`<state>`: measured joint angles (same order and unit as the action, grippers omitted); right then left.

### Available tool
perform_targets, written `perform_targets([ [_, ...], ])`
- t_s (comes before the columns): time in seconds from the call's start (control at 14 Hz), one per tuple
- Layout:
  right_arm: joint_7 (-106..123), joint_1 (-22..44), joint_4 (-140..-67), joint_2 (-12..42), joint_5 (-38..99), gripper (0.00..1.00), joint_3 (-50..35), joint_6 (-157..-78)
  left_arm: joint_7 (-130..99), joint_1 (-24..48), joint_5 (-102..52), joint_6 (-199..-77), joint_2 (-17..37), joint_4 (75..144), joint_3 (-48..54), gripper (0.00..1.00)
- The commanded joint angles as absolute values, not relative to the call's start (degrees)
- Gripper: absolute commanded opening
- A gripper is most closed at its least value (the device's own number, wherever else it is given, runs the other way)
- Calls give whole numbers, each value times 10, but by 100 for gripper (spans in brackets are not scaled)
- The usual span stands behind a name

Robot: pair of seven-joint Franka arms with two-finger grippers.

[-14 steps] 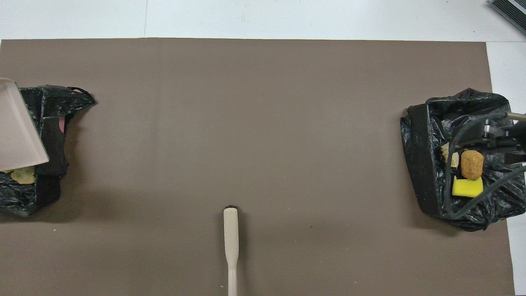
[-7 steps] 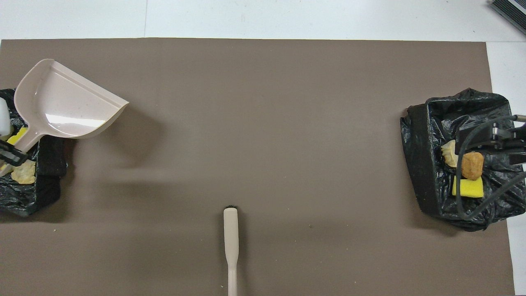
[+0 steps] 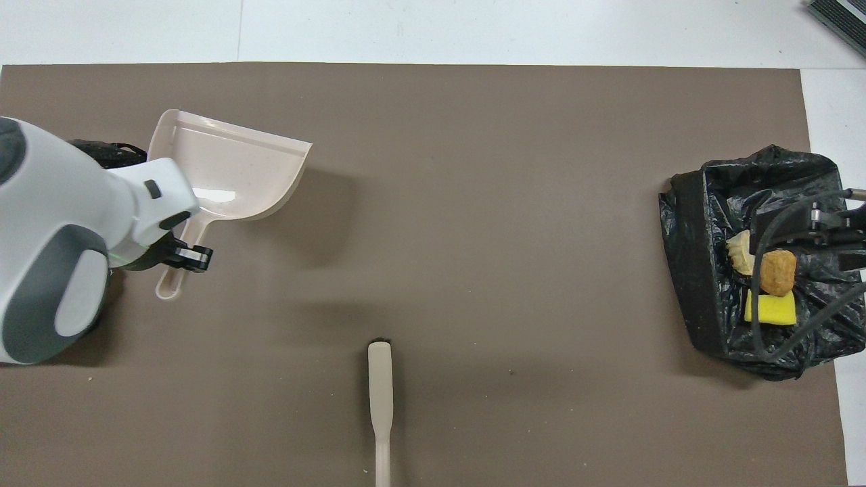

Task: Sweep and dump trash in bin
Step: 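Return the dustpan to the table center with the left gripper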

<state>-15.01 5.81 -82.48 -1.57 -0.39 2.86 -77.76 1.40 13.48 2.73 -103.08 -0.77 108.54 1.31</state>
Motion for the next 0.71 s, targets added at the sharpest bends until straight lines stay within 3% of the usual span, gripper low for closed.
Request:
perform_targets([
  [0.0,-141,55,-836,-25,7,100,34,-779,-51,191,-3,-1079,-7,1110,1,0],
  [0.21,-141,54,-836,-25,7,100,34,-778,-167,269,-5,-1156,52,1108,1,0],
  [0.57,-141,54,-836,-25,7,100,34,-778,-303,330,-13,-1271,135,1108,1,0],
  [0.64,-140,54,-836,-25,7,100,34,-778,-307,331,-14,-1275,138,1109,1,5],
])
